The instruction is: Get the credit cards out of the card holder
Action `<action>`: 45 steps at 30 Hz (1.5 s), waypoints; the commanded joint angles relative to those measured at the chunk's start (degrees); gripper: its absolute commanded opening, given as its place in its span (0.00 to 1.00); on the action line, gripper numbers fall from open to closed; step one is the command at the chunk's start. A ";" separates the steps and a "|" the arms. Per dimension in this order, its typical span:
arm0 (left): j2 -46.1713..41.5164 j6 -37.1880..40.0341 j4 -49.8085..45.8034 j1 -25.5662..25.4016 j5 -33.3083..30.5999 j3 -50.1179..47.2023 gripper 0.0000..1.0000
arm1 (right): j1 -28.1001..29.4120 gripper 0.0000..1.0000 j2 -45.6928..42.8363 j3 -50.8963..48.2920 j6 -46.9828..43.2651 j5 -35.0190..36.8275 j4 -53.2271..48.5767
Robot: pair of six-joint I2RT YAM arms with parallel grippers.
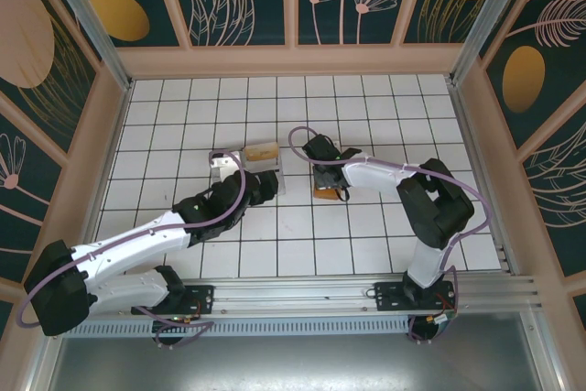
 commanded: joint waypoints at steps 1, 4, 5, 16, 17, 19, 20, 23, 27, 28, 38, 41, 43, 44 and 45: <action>-1.25 0.81 2.62 0.23 2.25 0.04 0.98 | -0.26 0.00 -0.22 -0.42 0.22 -3.87 -1.39; -1.96 0.45 7.48 0.31 6.06 -1.91 0.89 | 0.11 0.00 -1.92 -0.97 0.40 -6.12 0.22; -1.90 0.18 9.29 0.24 7.28 -2.43 0.83 | 0.40 0.00 -2.56 -1.20 0.57 -6.91 0.79; 11.37 -7.14 24.11 0.04 20.89 -1.76 0.00 | 2.91 0.00 -9.10 -7.52 3.65 -14.56 8.49; 12.85 -7.67 25.22 -0.09 21.73 -1.38 0.00 | 2.86 0.00 -9.40 -8.22 3.92 -14.76 9.07; 16.31 -8.56 26.16 -0.75 22.28 0.17 0.00 | 2.91 0.00 -10.39 -9.96 4.39 -15.29 10.54; 17.80 -8.83 26.06 -1.09 22.43 0.93 0.00 | 2.91 0.00 -10.75 -10.50 4.54 -15.70 11.18; 22.36 -9.90 25.57 -1.78 22.38 3.27 0.00 | 2.82 0.00 -11.66 -11.99 4.92 -16.70 12.94; 26.45 -10.72 26.37 -2.07 22.77 4.35 0.00 | 2.17 0.00 -12.17 -13.88 5.75 -18.91 15.14; 27.24 -10.83 26.60 -2.04 22.91 4.49 0.00 | 1.86 0.00 -12.30 -14.42 5.96 -19.79 15.86; 33.39 -12.65 26.89 -2.52 24.55 5.95 0.00 | -0.56 0.00 -13.82 -17.78 7.72 -25.61 20.31; 36.56 -13.22 25.58 -2.61 25.36 7.04 0.00 | -0.94 0.00 -14.35 -18.49 8.16 -26.69 21.01; 37.98 -13.68 24.51 -2.70 25.33 7.53 0.00 | -1.14 0.00 -14.87 -18.88 8.43 -27.07 21.27; 38.50 -13.98 24.13 -2.77 25.25 7.67 0.00 | -1.42 0.00 -15.32 -19.12 8.51 -27.35 21.41; 38.94 -14.22 23.97 -2.79 25.20 7.67 0.00 | -1.64 0.00 -15.73 -19.40 8.61 -27.88 21.51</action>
